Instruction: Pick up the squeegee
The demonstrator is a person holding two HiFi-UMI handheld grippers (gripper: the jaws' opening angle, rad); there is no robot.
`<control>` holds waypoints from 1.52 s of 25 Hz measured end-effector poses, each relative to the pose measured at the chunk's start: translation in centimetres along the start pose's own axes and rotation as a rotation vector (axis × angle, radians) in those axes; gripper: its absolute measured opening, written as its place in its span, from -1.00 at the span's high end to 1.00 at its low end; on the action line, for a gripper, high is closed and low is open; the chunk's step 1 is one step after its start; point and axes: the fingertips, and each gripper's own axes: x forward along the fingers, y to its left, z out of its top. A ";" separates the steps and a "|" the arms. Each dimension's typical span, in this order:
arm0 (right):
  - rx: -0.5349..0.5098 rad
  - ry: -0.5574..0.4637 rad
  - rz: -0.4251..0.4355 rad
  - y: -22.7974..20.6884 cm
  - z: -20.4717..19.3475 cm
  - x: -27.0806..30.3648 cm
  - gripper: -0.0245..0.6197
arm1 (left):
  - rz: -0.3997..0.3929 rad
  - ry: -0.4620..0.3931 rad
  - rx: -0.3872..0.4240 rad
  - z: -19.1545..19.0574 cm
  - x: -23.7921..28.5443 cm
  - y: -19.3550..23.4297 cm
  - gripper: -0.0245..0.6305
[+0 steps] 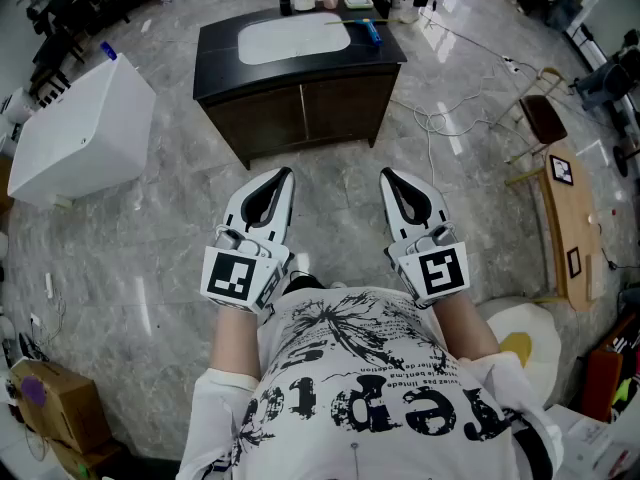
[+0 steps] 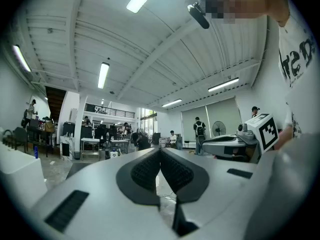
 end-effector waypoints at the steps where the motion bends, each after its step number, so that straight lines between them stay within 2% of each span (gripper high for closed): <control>1: 0.002 0.001 0.001 -0.1 -0.2 0.0 0.89 | 0.003 0.000 -0.002 -0.1 0.0 0.0 0.88; 5: 0.014 -0.006 -0.001 -0.5 -0.5 0.4 0.89 | 0.011 -0.002 -0.014 -0.4 0.5 0.4 0.88; 9: 0.055 -0.070 -0.017 -1.0 0.5 0.9 0.89 | 0.017 -0.008 -0.033 -0.7 1.0 0.7 0.89; 12: 0.045 -0.022 -0.013 -1.7 -0.7 0.6 0.88 | 0.001 -0.004 -0.041 -0.8 1.7 0.1 0.88; 18: 0.061 0.007 -0.048 -4.0 -2.2 1.7 0.88 | -0.024 0.008 -0.058 -1.8 4.1 0.1 0.88; 19: 0.067 0.014 -0.053 -4.5 -2.5 2.0 0.88 | -0.017 0.006 -0.068 -2.0 4.8 0.4 0.68; 20: 0.074 0.021 -0.057 -5.0 -2.9 2.3 0.88 | -0.011 0.005 -0.076 -2.1 5.4 0.9 0.27; 21: 0.080 0.027 -0.062 -5.5 -3.1 2.6 0.88 | -0.002 0.003 -0.078 -2.1 6.0 1.3 -0.03; 27: 0.103 0.055 -0.096 -8.8 -4.4 5.3 0.88 | 0.030 0.000 -0.080 -2.2 10.6 4.4 -0.11; 32: 0.105 0.082 -0.155 -13.4 -6.6 9.1 0.88 | -0.021 0.011 -0.091 -3.3 17.5 6.8 -0.11; 38: 0.123 0.126 -0.230 -20.6 -8.8 17.4 0.88 | -0.081 0.033 -0.101 -4.2 28.3 12.3 -0.11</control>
